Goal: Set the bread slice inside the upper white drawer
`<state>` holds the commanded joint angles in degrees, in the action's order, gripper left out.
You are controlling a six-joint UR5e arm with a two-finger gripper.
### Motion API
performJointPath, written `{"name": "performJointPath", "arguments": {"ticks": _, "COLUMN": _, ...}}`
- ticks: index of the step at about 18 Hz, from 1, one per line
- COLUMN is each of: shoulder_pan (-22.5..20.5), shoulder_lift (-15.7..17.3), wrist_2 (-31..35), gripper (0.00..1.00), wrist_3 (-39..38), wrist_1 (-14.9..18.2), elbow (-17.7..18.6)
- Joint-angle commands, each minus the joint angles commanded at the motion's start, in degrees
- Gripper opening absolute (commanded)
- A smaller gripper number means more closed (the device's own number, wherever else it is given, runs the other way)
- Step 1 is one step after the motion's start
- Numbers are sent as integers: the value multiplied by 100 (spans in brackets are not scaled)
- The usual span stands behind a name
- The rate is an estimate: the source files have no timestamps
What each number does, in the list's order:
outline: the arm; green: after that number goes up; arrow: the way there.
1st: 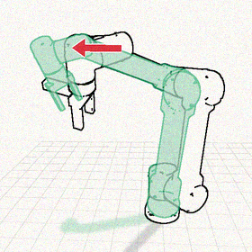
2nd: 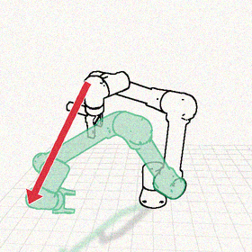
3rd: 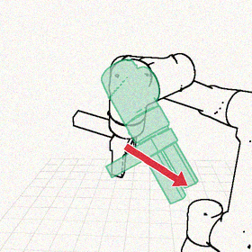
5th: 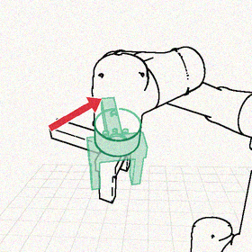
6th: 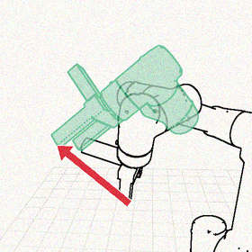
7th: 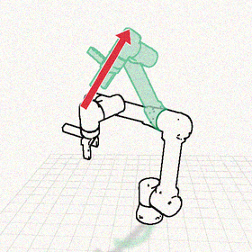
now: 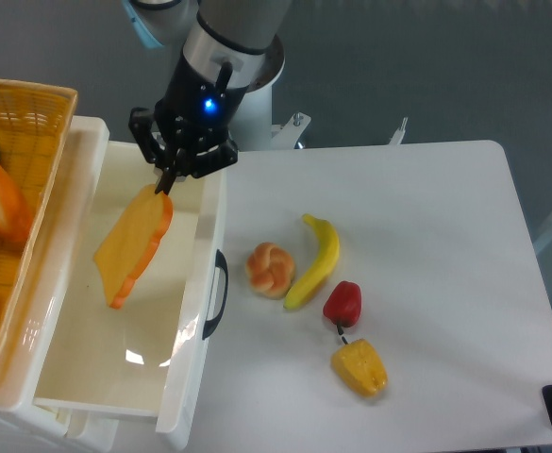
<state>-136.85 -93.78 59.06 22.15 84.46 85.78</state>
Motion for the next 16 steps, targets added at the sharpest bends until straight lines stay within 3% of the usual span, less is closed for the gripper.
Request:
{"name": "performJointPath", "arguments": {"ticks": 4, "shoulder_pan": 53, "shoulder_lift": -61, "wrist_2": 0, "gripper": 31, "wrist_3": 27, "wrist_1": -158, "elbow": 9}}
{"name": "performJointPath", "arguments": {"ticks": 5, "shoulder_pan": 53, "shoulder_lift": -97, "wrist_2": 0, "gripper": 43, "wrist_3": 44, "wrist_1": -237, "elbow": 9}}
{"name": "performJointPath", "arguments": {"ticks": 6, "shoulder_pan": 62, "shoulder_lift": -97, "wrist_2": 0, "gripper": 46, "wrist_3": 44, "wrist_1": -246, "elbow": 9}}
{"name": "performJointPath", "arguments": {"ticks": 12, "shoulder_pan": 88, "shoulder_lift": -106, "wrist_2": 26, "gripper": 49, "wrist_3": 53, "wrist_1": -290, "elbow": -52}}
{"name": "performJointPath", "arguments": {"ticks": 16, "shoulder_pan": -236, "shoulder_lift": -97, "wrist_2": 35, "gripper": 54, "wrist_3": 368, "wrist_1": -720, "elbow": -27}}
